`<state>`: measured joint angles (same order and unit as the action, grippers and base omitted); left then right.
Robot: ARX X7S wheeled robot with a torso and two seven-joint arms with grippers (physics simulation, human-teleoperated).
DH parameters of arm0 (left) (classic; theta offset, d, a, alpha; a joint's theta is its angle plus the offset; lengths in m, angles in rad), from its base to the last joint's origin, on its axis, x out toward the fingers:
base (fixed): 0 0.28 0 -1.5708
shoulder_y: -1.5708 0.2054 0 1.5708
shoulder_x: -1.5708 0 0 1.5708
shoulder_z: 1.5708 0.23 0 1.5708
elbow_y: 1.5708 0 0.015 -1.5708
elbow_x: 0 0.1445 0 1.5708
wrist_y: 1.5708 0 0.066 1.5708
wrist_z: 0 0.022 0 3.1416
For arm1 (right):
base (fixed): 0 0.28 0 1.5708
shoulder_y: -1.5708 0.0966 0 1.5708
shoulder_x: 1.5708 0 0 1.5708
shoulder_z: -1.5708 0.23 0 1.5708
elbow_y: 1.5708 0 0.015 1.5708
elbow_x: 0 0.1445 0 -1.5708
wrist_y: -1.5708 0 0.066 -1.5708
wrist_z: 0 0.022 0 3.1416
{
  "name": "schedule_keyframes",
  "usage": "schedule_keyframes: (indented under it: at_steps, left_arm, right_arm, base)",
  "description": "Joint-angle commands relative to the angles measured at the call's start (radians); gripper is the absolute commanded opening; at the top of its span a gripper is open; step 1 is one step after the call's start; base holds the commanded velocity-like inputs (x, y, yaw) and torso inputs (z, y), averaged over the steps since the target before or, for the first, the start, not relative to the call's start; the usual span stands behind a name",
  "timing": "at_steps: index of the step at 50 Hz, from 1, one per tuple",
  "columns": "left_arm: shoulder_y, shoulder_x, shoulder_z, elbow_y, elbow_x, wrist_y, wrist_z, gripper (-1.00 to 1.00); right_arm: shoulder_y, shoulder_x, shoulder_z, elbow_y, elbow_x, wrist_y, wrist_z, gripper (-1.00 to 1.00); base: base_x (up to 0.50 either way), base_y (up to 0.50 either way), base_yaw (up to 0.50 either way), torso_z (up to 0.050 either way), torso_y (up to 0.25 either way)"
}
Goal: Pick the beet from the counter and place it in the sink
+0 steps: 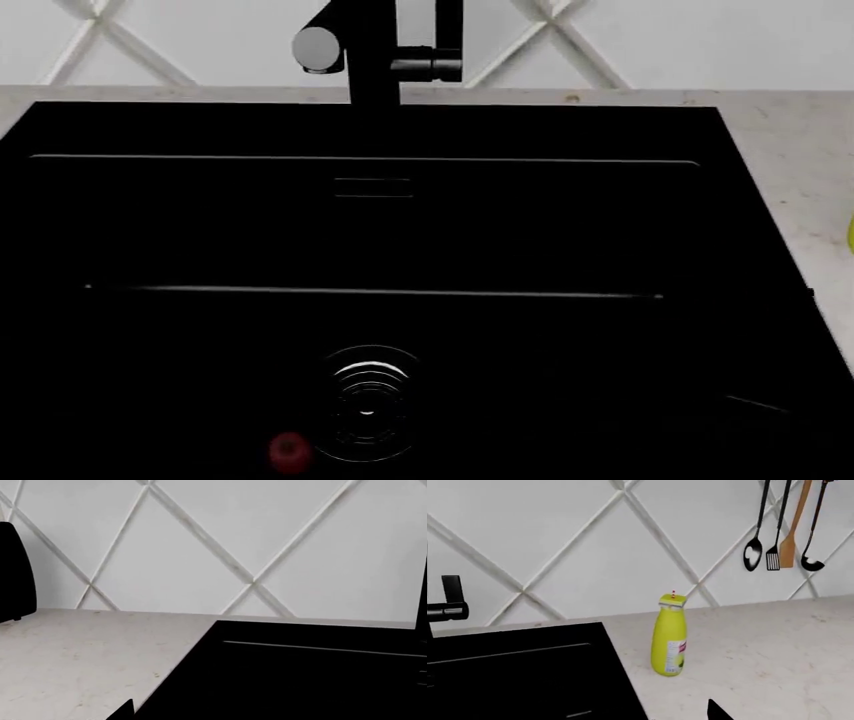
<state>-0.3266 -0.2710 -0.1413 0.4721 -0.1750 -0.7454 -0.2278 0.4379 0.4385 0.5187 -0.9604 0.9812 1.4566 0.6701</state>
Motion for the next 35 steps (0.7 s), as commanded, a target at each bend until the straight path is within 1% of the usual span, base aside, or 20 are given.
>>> schedule_keyframes:
  at_steps: [1, 9, 17, 20, 28, 35]
  left_arm:
    - [0.006, -0.003, -0.001, -0.011, -0.003, 0.011, -0.002, 1.0]
    - [0.005, -0.004, 0.004, -0.023, -0.003, 0.021, -0.003, 1.0]
    - [0.014, -0.008, 0.002, -0.038, -0.003, 0.042, -0.003, 1.0]
    - [0.015, -0.01, 0.001, -0.04, -0.003, 0.043, -0.004, 1.0]
    - [0.017, -0.009, 0.006, -0.041, -0.006, 0.043, -0.006, 1.0]
    - [0.015, -0.005, 0.007, 0.01, -0.013, -0.011, -0.025, 1.0]
  right_arm:
    - [0.058, 0.167, 0.209, 0.093, 0.575, 0.063, 0.396, 1.0]
    - [-0.004, 0.221, 0.28, 0.131, 0.638, 0.024, 0.452, 1.0]
    - [-0.059, 0.338, 0.33, 0.199, 0.78, -0.025, 0.573, 1.0]
    - [-0.091, 0.365, 0.357, 0.212, 0.803, -0.029, 0.594, 1.0]
    - [-0.17, 0.371, 0.424, 0.223, 0.822, -0.02, 0.591, 1.0]
    - [-0.225, 0.395, 0.45, 0.245, 0.868, -0.04, 0.627, 1.0]
  base:
    - [0.0, 0.0, 0.0, 0.0, 0.0]
    - [0.0, 0.0, 0.0, 0.0, 0.0]
    - [0.0, 0.0, 0.0, 0.0, 0.0]
    - [0.0, 0.0, 0.0, 0.0, 0.0]
    - [0.0, 0.0, 0.0, 0.0, 0.0]
    - [0.0, 0.0, 0.0, 0.0, 0.0]
